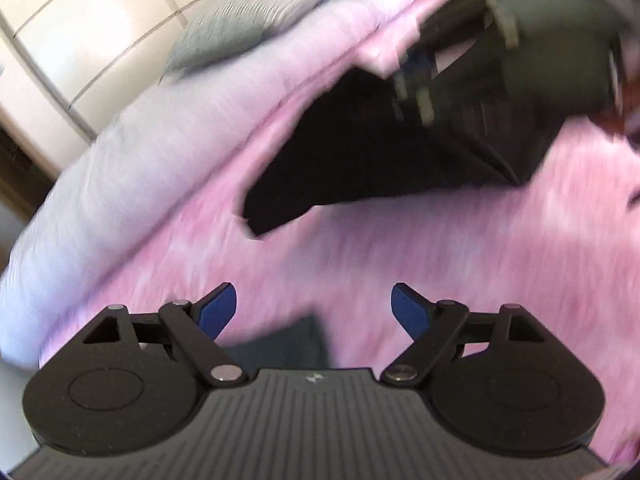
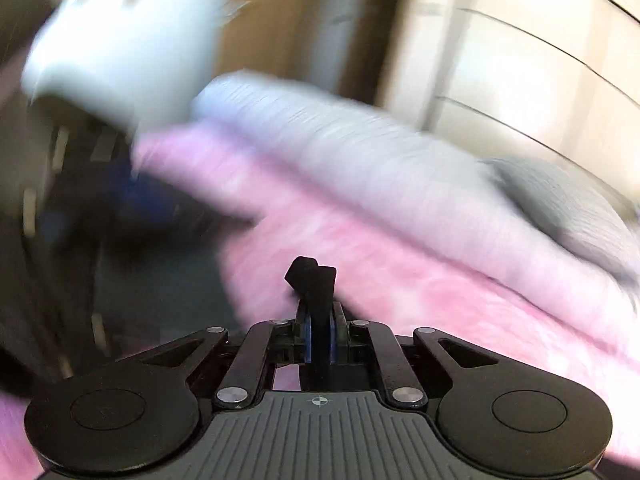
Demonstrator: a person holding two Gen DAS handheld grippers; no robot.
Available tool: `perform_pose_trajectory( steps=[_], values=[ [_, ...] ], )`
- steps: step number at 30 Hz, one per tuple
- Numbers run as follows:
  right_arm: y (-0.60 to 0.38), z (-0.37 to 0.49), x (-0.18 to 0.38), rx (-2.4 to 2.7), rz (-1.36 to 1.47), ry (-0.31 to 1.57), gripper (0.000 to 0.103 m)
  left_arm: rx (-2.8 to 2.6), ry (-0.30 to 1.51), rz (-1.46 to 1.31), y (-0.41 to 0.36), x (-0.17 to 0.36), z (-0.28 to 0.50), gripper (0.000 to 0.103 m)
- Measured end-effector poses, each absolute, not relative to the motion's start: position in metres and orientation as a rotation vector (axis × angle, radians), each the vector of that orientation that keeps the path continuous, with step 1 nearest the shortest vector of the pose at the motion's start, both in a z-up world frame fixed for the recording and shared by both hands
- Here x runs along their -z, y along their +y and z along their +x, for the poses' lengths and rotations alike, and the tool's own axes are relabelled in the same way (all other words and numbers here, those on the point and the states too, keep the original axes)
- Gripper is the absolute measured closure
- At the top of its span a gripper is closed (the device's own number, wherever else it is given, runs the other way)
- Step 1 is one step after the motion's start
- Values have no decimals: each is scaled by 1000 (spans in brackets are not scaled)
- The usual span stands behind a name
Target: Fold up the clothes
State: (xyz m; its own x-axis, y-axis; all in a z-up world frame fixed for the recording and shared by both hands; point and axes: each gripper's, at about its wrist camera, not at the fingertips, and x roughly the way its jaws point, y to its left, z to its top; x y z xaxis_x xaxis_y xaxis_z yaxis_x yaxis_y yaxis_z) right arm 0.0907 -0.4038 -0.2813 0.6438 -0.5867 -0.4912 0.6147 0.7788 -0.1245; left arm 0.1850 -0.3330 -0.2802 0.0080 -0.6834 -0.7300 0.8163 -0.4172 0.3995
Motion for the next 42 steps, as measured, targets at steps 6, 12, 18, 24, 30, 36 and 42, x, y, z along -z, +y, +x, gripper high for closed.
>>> perform_pose_trajectory(
  steps=[6, 12, 18, 24, 30, 36, 42],
  values=[
    [-479, -85, 189, 1019, 259, 186, 97, 1789, 81, 1080, -390, 251, 70, 21],
    [-535, -286, 298, 1358, 810, 81, 97, 1914, 109, 1138, -437, 284, -53, 21],
    [-562, -363, 393, 1321, 1178, 47, 97, 1955, 163, 1278, -459, 332, -119, 21],
    [-561, -383, 376, 1304, 1152, 34, 97, 1970, 141, 1334, -479, 343, -124, 21],
    [-554, -402, 394, 1361, 1208, 104, 97, 1943, 146, 1335, -495, 350, -119, 21],
    [-556, -396, 385, 1329, 1177, 191, 97, 1927, 172, 1320, -504, 350, -108, 21],
    [-563, -398, 382, 1337, 1207, 208, 92, 1933, 153, 1332, -505, 352, -89, 21]
  ],
)
